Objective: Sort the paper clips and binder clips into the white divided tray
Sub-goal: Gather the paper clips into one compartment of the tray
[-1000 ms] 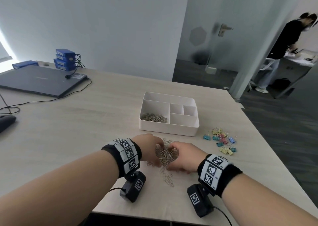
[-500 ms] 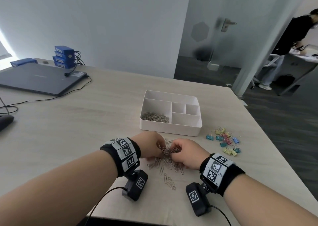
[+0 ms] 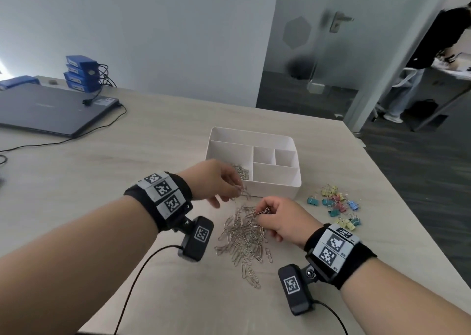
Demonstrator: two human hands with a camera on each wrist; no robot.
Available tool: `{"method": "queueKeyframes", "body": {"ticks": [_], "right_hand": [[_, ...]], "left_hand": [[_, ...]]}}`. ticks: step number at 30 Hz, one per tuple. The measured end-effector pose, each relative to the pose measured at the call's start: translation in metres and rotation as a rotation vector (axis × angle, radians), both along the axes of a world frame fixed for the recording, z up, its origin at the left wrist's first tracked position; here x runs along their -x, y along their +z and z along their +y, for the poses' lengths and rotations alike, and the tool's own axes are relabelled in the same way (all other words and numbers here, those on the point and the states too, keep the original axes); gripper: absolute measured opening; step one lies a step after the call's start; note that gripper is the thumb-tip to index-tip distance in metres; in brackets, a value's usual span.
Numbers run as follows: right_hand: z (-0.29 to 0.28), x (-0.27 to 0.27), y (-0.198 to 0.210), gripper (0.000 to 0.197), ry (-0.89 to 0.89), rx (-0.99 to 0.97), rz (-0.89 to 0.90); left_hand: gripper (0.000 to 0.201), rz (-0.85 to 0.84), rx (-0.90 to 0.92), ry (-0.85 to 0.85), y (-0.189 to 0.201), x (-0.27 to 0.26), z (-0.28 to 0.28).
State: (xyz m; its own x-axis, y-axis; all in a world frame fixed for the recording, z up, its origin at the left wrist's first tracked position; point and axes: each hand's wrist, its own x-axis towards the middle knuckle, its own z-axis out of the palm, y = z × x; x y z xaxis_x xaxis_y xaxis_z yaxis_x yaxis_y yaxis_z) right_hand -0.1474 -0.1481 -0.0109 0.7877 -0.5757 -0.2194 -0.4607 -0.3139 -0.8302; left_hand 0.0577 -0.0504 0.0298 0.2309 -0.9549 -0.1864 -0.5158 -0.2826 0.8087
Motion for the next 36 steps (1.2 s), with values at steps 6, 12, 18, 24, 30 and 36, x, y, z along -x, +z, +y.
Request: {"method": "queueKeyframes", "body": {"ticks": [6,12,18,24,30,36], "right_hand": [[-0.003,0.001,-0.006,0.008,-0.019,-0.056,0.003],[-0.002,-0.005,0.0,0.007,-0.016,-0.089,-0.045],[-0.007,-0.027,0.029,0.005,-0.022,-0.087,-0.147],[-0.03,-0.079,0.048,0.003,-0.159,0.007,-0.249],[-0.029,-0.113,0.047,0.003,-0.183,0.103,-0.142],[-0.026,-0.095,0.044,0.019,-0.105,0.233,-0.025]], "left_hand": [[0.007,-0.037,0.069,0.114,0.02,-0.026,-0.023],[0.01,-0.138,0.063,0.215,0.019,-0.037,-0.036],[0.024,-0.157,0.082,0.226,0.011,-0.04,-0.026],[0.027,-0.055,0.172,0.311,0.007,-0.044,-0.003],[0.027,-0.091,0.156,0.295,0.006,-0.042,0.006],[0.016,-0.135,0.128,0.245,0.002,-0.031,0.017]]}}
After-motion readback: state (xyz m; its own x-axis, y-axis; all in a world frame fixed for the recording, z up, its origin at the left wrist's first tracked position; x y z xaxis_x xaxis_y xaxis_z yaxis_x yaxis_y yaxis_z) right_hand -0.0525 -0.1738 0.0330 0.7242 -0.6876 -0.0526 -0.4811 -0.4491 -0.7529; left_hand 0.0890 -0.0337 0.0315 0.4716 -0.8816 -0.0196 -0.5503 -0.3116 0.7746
